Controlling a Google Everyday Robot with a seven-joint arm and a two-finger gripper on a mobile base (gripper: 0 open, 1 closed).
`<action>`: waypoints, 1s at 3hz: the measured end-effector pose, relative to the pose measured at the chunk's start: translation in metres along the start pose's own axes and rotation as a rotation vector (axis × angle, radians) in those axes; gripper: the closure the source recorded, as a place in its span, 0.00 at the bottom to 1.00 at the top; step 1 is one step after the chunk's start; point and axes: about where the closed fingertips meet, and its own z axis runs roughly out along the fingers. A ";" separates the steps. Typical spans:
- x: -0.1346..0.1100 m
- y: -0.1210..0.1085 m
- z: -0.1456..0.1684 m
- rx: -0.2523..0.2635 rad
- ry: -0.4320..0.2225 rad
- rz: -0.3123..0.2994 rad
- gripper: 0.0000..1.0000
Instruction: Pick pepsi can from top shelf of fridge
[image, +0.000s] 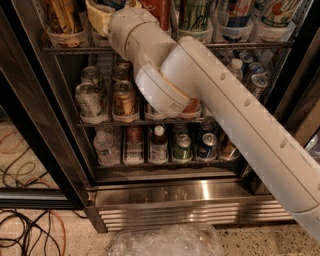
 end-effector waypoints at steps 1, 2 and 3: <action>-0.019 -0.003 -0.003 0.012 -0.059 -0.018 1.00; -0.032 0.000 -0.005 -0.002 -0.102 -0.049 1.00; -0.040 0.007 -0.010 -0.022 -0.126 -0.061 1.00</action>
Offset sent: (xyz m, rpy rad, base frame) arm -0.0186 -0.0066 0.0434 0.0120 -0.1778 0.0022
